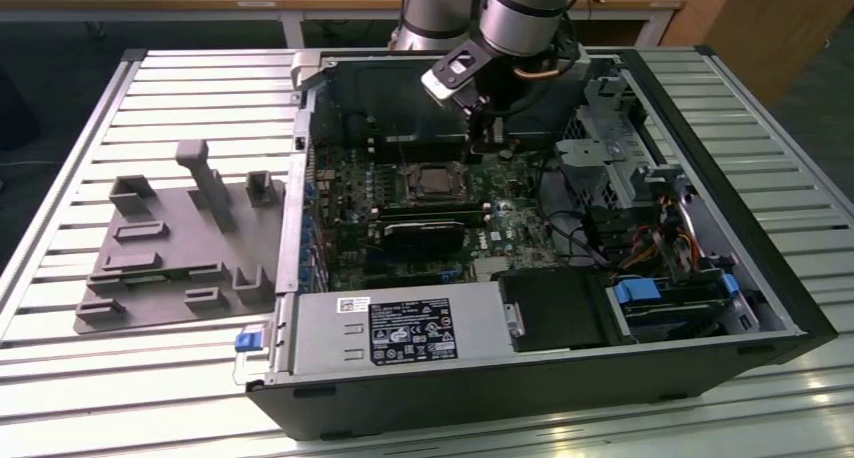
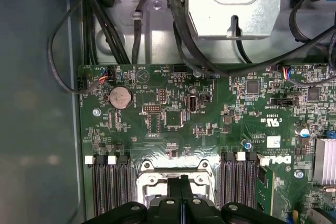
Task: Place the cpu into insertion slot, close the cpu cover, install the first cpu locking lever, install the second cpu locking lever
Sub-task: 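Close the cpu cover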
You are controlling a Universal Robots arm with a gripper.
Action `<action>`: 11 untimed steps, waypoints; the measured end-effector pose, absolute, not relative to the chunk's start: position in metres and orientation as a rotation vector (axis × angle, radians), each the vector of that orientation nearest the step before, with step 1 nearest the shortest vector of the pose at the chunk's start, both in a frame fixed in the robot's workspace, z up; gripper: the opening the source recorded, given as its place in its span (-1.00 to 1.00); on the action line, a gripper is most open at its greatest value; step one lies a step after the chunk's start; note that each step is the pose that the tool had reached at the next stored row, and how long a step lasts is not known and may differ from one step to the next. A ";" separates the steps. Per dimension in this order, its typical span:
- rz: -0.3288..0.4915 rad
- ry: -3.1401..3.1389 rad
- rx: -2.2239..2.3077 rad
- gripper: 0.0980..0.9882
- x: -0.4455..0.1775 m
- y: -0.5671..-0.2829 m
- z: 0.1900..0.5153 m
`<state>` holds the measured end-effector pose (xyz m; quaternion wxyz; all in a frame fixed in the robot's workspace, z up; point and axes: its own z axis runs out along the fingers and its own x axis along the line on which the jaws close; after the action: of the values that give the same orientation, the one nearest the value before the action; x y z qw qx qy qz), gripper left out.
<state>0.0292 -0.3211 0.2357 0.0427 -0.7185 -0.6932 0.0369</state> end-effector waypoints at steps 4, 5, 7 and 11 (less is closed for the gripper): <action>0.109 -2.124 -2.199 -0.99 0.029 -0.321 0.236; 0.104 -2.127 -2.201 -0.99 0.028 -0.321 0.236; 0.082 -2.138 -2.210 -0.99 0.026 -0.321 0.235; 0.042 -2.158 -2.228 -0.99 0.021 -0.321 0.234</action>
<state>0.0209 -0.3211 0.2344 0.0197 -0.7181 -0.6955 0.0135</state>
